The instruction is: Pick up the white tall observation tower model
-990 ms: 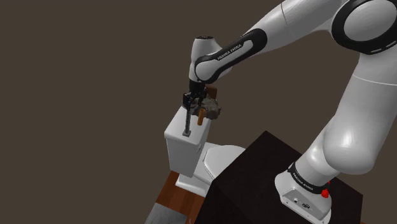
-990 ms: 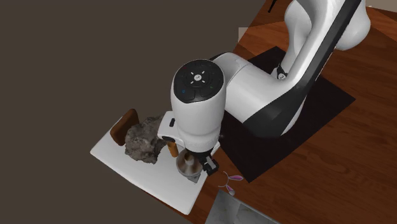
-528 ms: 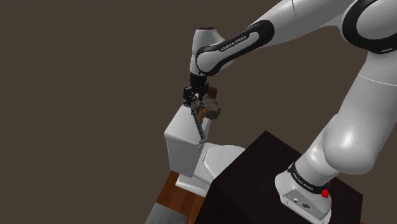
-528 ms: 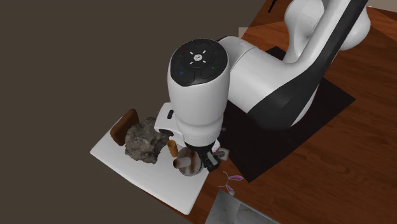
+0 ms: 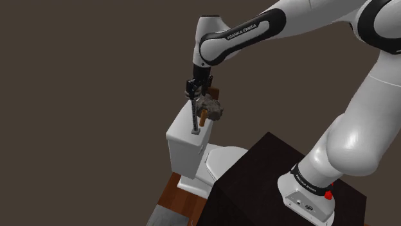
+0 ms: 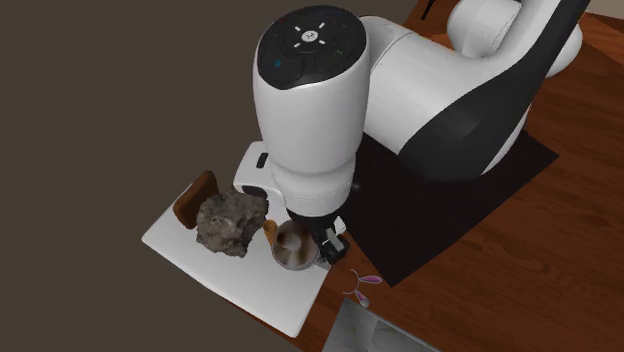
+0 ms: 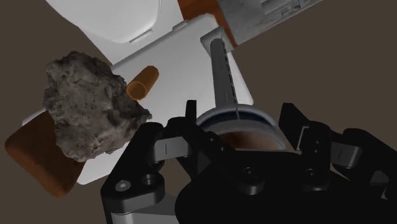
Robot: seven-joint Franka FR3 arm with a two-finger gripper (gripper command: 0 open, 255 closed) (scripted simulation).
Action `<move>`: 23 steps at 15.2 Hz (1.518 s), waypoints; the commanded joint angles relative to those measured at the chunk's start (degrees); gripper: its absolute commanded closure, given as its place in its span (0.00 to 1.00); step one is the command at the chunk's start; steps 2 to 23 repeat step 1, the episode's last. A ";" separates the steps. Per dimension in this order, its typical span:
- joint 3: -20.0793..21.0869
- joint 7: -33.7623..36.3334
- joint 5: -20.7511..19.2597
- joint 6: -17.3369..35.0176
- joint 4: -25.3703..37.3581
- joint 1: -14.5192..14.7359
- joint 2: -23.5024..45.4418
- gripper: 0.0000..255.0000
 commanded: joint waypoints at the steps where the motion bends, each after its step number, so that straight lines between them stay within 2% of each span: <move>1: -0.01 -0.04 0.03 -0.42 0.13 -0.02 -0.29 1.00; 23: -0.01 -0.04 0.03 -0.42 0.13 -0.02 -0.29 1.00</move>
